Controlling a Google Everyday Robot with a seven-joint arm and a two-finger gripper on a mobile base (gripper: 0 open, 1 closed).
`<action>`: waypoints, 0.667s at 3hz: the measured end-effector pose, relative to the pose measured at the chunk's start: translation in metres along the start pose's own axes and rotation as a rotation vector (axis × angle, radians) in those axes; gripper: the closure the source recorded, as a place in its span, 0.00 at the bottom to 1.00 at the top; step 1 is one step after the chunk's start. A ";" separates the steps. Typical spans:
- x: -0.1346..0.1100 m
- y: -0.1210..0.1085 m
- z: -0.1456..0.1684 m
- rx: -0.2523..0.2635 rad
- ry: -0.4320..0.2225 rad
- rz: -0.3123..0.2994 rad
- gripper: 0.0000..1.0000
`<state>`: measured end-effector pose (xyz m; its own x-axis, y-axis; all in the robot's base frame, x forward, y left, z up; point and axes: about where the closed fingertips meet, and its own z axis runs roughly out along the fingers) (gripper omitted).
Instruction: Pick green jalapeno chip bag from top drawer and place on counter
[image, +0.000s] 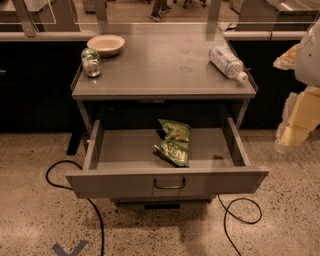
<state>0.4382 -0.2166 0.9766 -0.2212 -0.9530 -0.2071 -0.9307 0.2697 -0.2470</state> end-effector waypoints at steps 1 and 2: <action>0.000 0.000 0.000 0.000 0.000 0.000 0.00; -0.034 -0.030 0.035 -0.006 -0.053 0.053 0.00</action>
Offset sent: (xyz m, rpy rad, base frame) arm 0.1830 0.1133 -0.0765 0.2648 0.0091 -0.1437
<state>0.4836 -0.1875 0.9575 -0.2541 -0.9288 -0.2698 -0.9200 0.3182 -0.2287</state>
